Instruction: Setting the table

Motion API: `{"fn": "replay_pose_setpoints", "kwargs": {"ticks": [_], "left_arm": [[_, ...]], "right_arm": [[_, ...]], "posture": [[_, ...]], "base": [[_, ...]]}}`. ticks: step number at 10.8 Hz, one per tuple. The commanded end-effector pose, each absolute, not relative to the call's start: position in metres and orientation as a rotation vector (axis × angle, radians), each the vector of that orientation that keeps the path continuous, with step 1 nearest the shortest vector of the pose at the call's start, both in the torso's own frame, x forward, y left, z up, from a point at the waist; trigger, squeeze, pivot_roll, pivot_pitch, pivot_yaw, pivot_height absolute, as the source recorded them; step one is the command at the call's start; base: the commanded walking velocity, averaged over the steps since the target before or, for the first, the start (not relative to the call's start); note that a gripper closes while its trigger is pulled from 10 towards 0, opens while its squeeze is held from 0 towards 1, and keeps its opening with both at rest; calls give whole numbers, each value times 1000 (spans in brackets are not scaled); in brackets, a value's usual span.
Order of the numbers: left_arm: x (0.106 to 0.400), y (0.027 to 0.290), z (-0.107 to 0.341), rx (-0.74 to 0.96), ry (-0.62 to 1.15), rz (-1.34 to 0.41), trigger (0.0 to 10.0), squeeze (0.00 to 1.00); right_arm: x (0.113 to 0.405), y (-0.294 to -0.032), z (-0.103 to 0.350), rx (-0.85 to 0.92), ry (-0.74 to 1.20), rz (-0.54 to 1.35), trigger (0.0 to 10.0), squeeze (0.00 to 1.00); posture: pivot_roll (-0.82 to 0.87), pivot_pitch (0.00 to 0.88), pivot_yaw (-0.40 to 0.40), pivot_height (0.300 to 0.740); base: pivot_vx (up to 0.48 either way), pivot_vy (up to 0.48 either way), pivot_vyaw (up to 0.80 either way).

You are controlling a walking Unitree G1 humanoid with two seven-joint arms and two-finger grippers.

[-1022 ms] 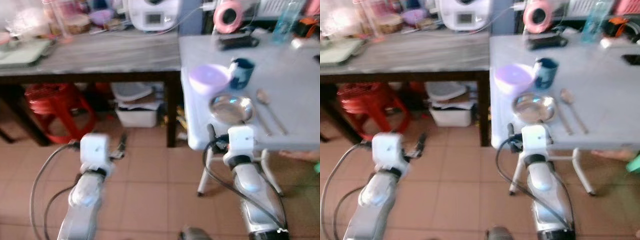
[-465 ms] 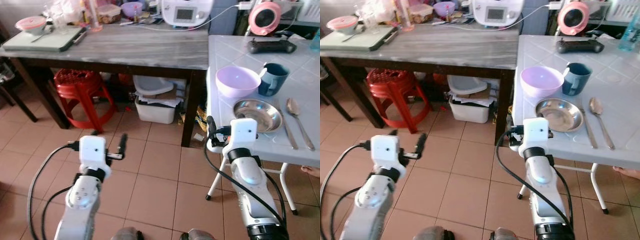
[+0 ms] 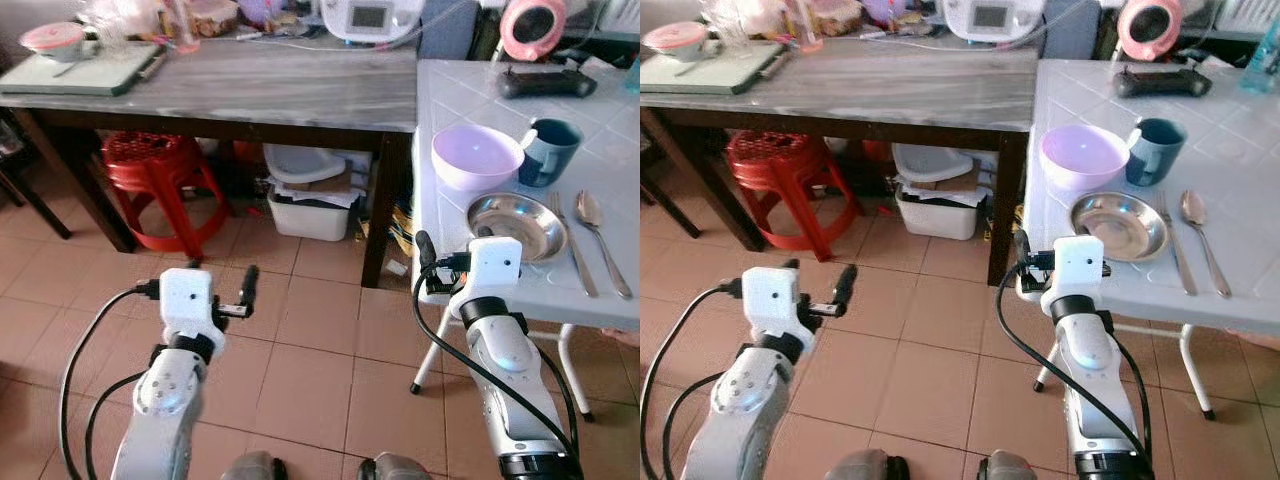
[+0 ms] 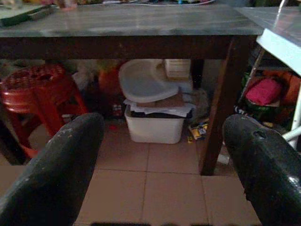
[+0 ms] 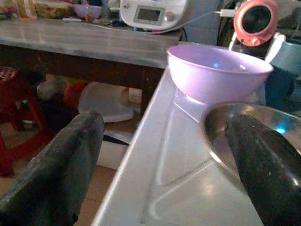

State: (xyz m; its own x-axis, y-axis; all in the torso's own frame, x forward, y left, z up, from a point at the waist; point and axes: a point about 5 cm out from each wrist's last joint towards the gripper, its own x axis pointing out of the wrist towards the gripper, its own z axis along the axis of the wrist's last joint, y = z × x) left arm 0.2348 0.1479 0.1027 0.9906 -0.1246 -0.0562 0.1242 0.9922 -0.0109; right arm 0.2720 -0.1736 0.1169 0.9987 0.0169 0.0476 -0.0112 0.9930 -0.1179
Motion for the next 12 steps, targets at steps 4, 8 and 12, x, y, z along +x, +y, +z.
{"fn": "replay_pose_setpoints", "kwargs": {"ticks": [4,8,12], "left_arm": [[237,147,110,-26,40,-111,10000,0],[241,146,113,-18,21,-85,10000,0],[243,145,112,-18,24,-72,10000,0]], "right_arm": [[275,-174,128,-137,-87,9,10000,0],[275,-174,134,-177,-122,-14,10000,0],[283,-185,129,-112,-69,-90,10000,0]], "posture": [[31,84,52,740],[26,82,55,740],[28,83,56,740]], "base": [[0,-428,0],[0,-278,0],[0,0,-200]]}}
